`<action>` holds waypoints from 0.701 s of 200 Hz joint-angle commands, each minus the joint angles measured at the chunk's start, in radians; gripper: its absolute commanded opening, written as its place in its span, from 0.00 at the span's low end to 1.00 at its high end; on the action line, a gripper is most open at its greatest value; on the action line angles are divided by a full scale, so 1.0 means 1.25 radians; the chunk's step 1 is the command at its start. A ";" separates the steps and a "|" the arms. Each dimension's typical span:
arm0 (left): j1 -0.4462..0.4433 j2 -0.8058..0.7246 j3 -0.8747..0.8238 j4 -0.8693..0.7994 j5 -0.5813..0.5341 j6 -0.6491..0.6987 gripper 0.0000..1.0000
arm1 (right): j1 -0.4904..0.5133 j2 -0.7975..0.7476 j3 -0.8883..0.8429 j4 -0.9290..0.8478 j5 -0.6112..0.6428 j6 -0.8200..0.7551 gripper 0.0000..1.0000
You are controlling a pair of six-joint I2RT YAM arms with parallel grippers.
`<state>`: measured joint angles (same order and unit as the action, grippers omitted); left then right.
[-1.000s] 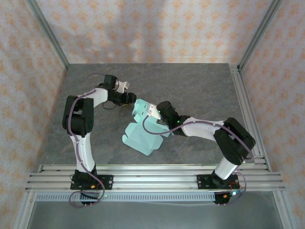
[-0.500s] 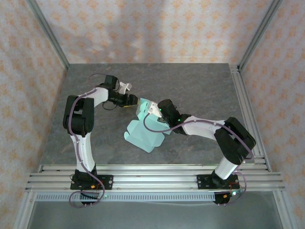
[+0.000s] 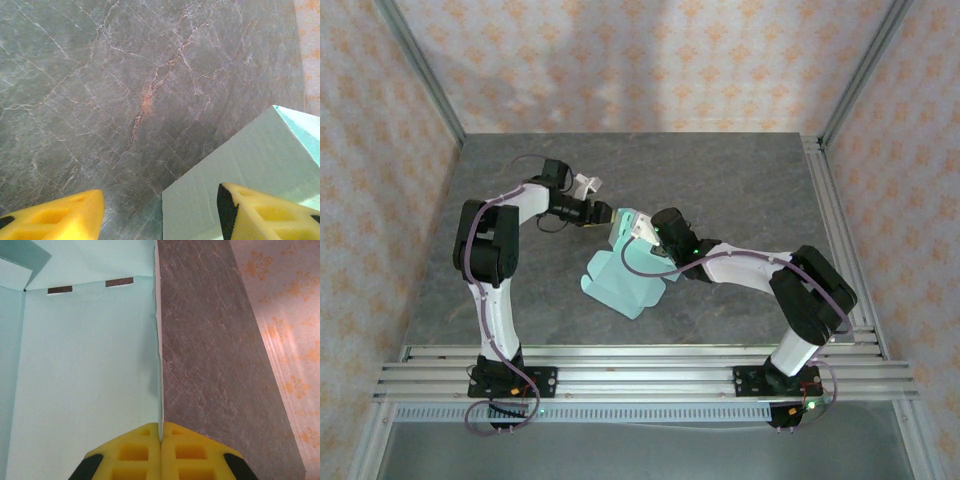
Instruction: Fold the paper box
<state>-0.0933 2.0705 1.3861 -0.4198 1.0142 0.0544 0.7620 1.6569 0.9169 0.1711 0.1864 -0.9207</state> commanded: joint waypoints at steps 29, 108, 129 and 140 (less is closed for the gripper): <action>-0.010 -0.051 -0.051 0.036 0.001 -0.005 0.62 | -0.003 -0.019 0.027 0.004 0.021 -0.016 0.00; -0.011 -0.081 -0.072 0.032 0.043 0.026 0.62 | -0.003 0.008 0.048 -0.015 0.049 -0.033 0.00; -0.011 -0.084 -0.079 0.035 0.038 0.023 0.62 | 0.000 0.021 0.054 -0.011 0.067 -0.047 0.00; -0.010 -0.082 -0.082 0.036 0.032 0.022 0.62 | 0.002 0.027 0.054 -0.001 0.080 -0.060 0.00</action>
<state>-0.0986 2.0006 1.3037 -0.3813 1.0367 0.0589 0.7620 1.6661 0.9504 0.1638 0.2256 -0.9657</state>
